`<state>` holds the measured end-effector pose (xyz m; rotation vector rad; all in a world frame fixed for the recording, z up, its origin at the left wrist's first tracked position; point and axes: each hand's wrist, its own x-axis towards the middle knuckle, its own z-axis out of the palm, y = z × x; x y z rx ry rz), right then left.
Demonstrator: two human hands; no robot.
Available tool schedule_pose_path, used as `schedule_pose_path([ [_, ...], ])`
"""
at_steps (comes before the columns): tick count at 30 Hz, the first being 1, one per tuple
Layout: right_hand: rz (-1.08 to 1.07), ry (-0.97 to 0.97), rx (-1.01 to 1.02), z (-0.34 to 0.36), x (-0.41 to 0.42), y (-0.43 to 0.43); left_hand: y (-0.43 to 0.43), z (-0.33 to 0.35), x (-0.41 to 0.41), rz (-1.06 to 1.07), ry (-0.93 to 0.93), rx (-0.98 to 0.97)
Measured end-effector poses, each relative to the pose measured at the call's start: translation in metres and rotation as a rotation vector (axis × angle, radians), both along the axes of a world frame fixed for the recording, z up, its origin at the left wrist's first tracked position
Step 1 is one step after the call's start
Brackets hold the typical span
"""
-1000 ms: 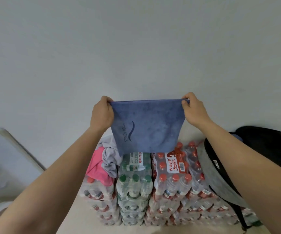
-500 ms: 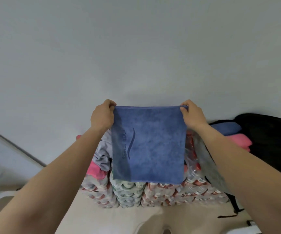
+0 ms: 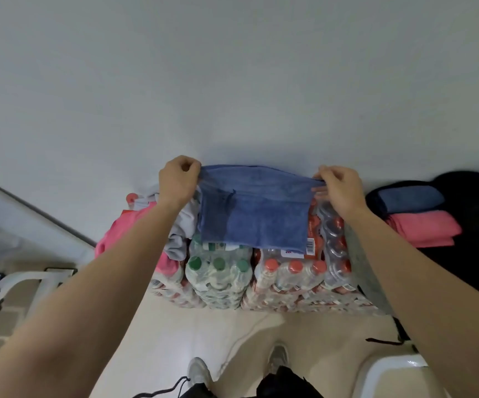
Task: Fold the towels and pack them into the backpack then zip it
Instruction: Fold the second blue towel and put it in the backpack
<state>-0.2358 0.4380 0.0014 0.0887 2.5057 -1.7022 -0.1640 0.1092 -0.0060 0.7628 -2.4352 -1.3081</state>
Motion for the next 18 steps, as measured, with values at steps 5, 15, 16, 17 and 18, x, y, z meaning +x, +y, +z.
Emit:
schedule_pose_path([
  [5, -0.048, -0.038, 0.143, -0.045, 0.027, 0.007, 0.009, -0.031, 0.027, 0.026, -0.116, -0.026],
  [15, 0.079, -0.170, 0.262, -0.094, 0.070, 0.011, 0.028, -0.075, 0.062, -0.196, -0.248, -0.266],
  [16, 0.080, -0.166, 0.259, -0.095, 0.072, 0.010, 0.029, -0.077, 0.064, -0.224, -0.248, -0.309],
  [17, 0.080, -0.153, 0.259, -0.096, 0.072, 0.010, 0.031, -0.078, 0.066, -0.245, -0.246, -0.356],
  [18, 0.079, -0.134, 0.256, -0.097, 0.073, 0.010, 0.032, -0.080, 0.067, -0.259, -0.245, -0.401],
])
